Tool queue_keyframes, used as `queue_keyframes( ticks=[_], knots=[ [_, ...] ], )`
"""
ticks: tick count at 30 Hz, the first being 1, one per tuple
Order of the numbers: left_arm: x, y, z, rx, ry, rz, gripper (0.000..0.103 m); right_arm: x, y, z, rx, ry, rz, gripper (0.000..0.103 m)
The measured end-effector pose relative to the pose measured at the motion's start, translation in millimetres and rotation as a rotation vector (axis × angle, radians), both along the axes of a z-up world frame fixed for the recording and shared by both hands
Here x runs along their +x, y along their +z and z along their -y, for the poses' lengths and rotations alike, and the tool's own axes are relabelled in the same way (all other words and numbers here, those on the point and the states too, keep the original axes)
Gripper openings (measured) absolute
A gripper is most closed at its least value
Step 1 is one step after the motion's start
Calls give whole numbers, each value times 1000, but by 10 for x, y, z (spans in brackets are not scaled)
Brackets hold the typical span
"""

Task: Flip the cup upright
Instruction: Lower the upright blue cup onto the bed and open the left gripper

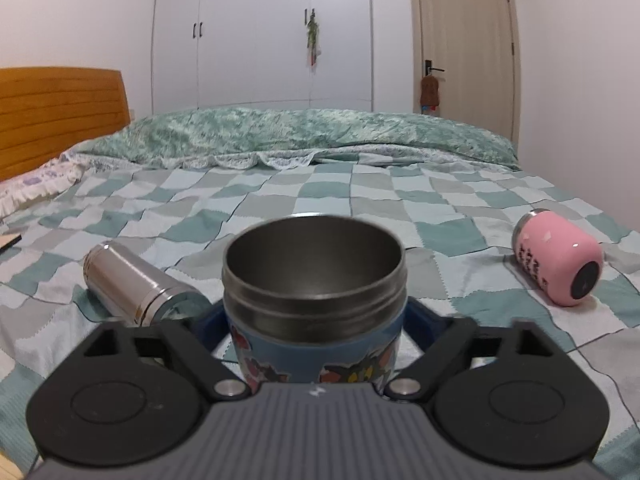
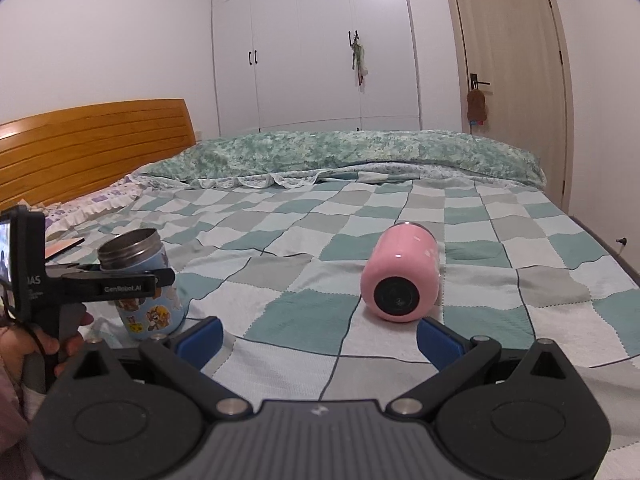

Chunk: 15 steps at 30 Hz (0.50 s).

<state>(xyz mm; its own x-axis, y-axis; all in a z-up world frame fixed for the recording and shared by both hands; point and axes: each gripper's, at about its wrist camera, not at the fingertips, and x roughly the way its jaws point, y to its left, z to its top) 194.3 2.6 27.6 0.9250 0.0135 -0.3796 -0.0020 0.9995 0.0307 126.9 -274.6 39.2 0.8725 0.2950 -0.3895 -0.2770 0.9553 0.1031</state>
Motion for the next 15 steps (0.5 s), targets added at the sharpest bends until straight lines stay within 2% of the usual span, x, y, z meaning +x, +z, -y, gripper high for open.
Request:
queue_keyframes(
  ticks=[3,8,11,15],
  knots=[
    [-207,117,-16,-1,-9,83,103,-63,29,-9,-5,-2,11,103],
    [-569,358,-112,-45,-13,152,103,-219,68,-61,-16,-7,47,103],
    [-867,460,-148,-43,-9,212,103,-366,60,-85,-24,-17,84,103],
    [-1187,492,-174,-29,-11,226,103,-557,8,-109,-26,-26,124,103]
  ],
)
